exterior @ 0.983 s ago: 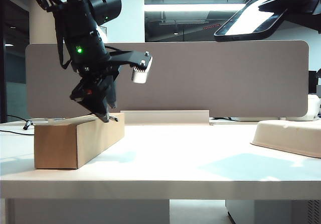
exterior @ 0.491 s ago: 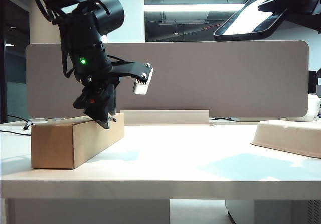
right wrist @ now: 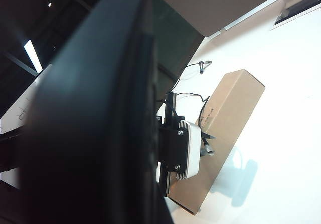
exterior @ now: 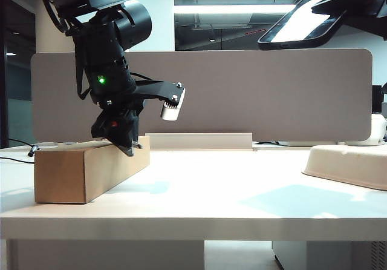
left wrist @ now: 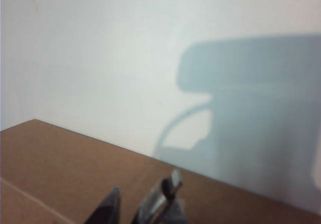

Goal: Pick up the charging cable and the phone, plug the charging cable into the charging port on the phone, and finally place them back on the table.

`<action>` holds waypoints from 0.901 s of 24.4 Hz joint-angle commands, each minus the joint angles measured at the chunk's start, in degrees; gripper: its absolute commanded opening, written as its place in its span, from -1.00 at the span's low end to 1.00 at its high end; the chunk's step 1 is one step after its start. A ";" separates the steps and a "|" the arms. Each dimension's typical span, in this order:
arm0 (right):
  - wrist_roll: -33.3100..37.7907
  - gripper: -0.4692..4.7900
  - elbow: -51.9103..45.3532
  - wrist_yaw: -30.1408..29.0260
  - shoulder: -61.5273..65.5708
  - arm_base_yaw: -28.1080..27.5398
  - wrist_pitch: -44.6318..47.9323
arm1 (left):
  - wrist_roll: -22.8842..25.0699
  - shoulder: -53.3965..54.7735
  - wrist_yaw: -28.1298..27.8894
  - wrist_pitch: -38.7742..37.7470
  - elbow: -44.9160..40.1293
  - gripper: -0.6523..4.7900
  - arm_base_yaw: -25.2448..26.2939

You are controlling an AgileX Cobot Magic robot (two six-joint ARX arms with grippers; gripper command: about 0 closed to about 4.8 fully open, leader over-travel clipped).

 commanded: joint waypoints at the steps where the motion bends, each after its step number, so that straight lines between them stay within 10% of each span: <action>1: -0.26 -0.84 0.35 0.52 -0.22 0.07 2.25 | 0.04 -0.15 -0.02 -0.02 0.22 -0.59 -0.07; 22: -0.94 -0.84 0.35 1.25 -0.17 0.07 2.19 | -0.24 -0.26 2.78 0.02 0.31 -0.56 -0.13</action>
